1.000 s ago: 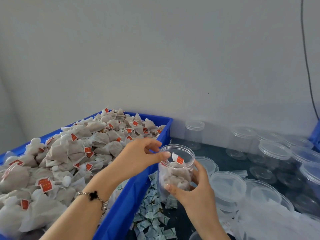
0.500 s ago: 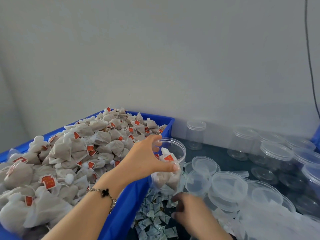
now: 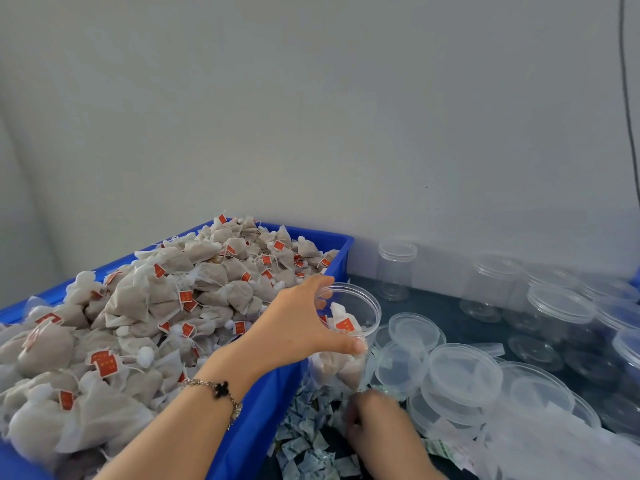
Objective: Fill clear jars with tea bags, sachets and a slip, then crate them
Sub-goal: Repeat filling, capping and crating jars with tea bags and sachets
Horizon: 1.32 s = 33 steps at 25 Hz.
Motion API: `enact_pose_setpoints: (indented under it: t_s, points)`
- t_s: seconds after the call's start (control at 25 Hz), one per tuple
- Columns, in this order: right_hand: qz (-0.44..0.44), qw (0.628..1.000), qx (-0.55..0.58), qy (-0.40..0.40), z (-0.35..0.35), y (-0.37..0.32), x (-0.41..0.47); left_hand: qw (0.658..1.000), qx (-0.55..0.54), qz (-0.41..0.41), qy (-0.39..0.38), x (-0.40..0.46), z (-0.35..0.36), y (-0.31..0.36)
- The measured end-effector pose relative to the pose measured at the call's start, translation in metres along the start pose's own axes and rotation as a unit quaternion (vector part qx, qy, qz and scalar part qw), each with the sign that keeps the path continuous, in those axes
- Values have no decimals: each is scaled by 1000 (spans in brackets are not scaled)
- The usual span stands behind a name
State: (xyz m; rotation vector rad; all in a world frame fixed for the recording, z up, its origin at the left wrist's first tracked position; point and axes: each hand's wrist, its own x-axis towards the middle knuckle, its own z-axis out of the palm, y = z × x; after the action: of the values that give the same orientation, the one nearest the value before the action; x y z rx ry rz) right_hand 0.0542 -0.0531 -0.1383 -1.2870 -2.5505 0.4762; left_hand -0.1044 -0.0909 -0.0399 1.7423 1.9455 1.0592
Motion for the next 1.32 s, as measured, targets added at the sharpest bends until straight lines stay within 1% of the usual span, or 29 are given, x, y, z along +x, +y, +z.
enact_pose_setpoints:
  t_s: [0.08,0.12,0.16,0.24,0.28,0.32,0.36,0.44,0.48,0.6,0.68,0.76,0.8,0.92,1.0,1.08,1.2,1.24,1.32]
  points:
    - [54,994,51,85,-26,11,-1,1000,-1,3,2,0,0,-1]
    - [72,983,93,142,-40,17,-2,1000,3,6,-4,0,0,-1]
    - [73,964,151,205,-54,20,-5,1000,11,9,-14,0,1,-2]
    - [15,907,260,331,-77,18,-12,999,21,13,-45,-2,5,-2]
    - [-27,892,275,358,-84,14,-16,998,23,15,-62,-3,7,-2]
    - [-64,892,274,354,-87,9,-18,997,25,17,-77,-4,9,-2]
    - [-90,902,267,327,-86,5,-18,996,27,19,-88,-4,10,-1]
    - [-112,927,241,266,-79,3,-16,994,27,27,-104,-5,13,1]
    - [-112,931,233,257,-75,4,-14,993,28,30,-109,-5,15,2]
    - [-99,930,235,263,-80,7,-14,993,25,35,-114,-7,17,6]
    - [-88,915,271,285,-95,9,-17,992,28,39,-116,-8,14,10]
    - [-60,898,300,316,-116,21,-25,992,25,47,-115,-12,16,20]
    - [-43,900,292,321,-128,29,-29,992,12,52,-110,-15,18,27]
    - [17,937,193,292,-161,65,-51,992,-51,60,-98,-21,30,61]
    - [70,954,125,263,-176,94,-74,991,-83,57,-92,-25,38,84]
    - [144,962,61,226,-183,124,-101,988,-111,52,-90,-29,49,105]
    - [238,960,-47,143,-174,160,-142,986,-129,49,-96,-44,72,132]
    - [250,959,-71,110,-168,170,-151,985,-130,51,-100,-49,81,139]
    - [241,966,-82,48,-155,186,-164,985,-132,54,-102,-58,99,151]
